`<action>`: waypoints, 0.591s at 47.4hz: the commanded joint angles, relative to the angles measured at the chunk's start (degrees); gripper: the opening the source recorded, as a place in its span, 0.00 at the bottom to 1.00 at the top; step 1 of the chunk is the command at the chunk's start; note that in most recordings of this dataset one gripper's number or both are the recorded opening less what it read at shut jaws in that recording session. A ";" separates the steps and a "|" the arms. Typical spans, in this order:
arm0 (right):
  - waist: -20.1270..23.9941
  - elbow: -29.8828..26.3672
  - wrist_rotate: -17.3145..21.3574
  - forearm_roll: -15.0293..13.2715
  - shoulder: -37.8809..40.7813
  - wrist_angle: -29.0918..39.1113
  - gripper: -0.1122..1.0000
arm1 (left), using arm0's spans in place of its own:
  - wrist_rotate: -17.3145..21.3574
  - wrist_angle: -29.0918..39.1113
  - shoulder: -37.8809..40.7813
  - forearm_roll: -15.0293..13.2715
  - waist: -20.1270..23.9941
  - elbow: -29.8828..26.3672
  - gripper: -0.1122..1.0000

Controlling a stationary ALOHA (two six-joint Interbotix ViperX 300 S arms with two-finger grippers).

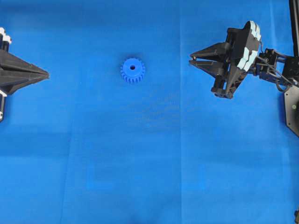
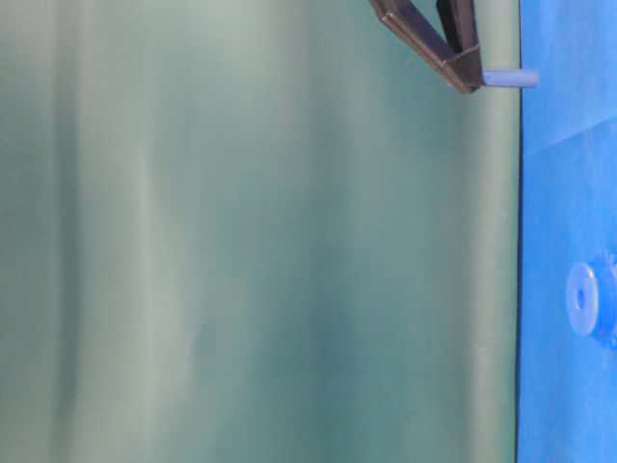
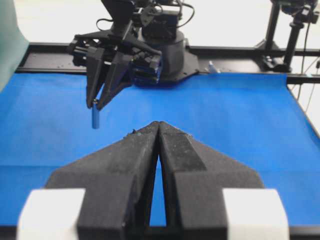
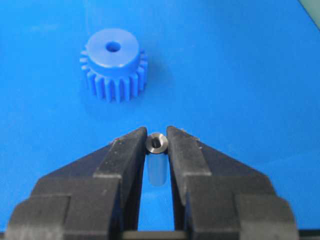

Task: Insert the shaft placed at a random location into the center hole of the small gear at another random location.
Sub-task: 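Carry the shaft with the right gripper over the blue gear's hole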

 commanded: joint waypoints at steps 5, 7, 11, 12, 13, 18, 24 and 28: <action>0.53 -3.69 0.00 -0.18 2.11 -0.44 0.14 | -0.09 -0.26 0.18 0.00 -0.09 -0.53 0.10; 0.70 -5.10 0.00 -0.18 3.43 -0.44 0.14 | -0.09 -0.26 0.18 0.00 0.00 -0.53 0.10; 0.88 -7.65 -0.09 -0.18 5.71 -0.18 0.14 | -0.09 -0.26 0.18 0.00 0.00 -0.53 0.10; 0.79 -8.35 -0.18 -0.26 6.33 -0.18 0.14 | -0.09 -0.18 0.18 0.00 0.00 -0.53 0.10; 0.88 -9.05 -0.18 -0.26 6.94 -0.09 0.14 | -0.09 -0.26 0.18 0.00 -0.09 -0.53 0.10; 1.05 -13.01 -0.26 -0.44 9.84 0.79 0.14 | -0.09 -0.26 0.18 0.00 -0.09 -0.53 0.10; 1.32 -17.23 -0.35 -0.62 12.74 2.02 0.14 | -0.09 -0.26 0.18 0.00 0.00 -0.53 0.10; 1.49 -20.04 -0.35 -0.88 14.68 2.90 0.14 | -0.09 -0.26 0.18 0.00 -0.09 -0.53 0.10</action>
